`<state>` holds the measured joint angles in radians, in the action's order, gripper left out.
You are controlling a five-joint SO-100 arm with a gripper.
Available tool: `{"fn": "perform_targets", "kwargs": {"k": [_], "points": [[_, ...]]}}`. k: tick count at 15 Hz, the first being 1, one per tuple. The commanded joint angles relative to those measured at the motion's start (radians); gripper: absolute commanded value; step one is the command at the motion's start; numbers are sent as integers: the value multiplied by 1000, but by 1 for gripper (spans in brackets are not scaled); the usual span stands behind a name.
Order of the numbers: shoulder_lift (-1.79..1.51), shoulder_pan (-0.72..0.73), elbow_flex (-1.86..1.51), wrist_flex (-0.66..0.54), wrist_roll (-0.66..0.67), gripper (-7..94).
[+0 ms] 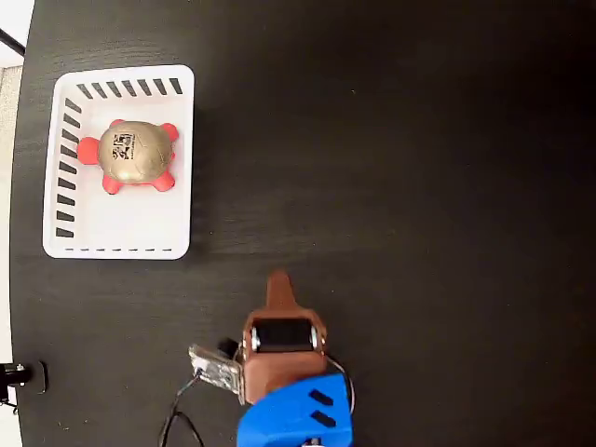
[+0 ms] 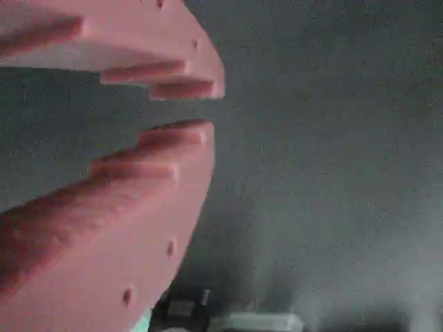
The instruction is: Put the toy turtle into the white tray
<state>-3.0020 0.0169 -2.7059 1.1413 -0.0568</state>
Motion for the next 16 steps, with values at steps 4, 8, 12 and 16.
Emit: {"fn": "perform_targets", "kwargs": {"k": [4,8,12,16], "points": [[-213,35,-138,98,-23,0],[-252,12,-213,112,-17,0],[-252,25,-213,112,6,0],[-252,38,-213,112,20,0]]}}
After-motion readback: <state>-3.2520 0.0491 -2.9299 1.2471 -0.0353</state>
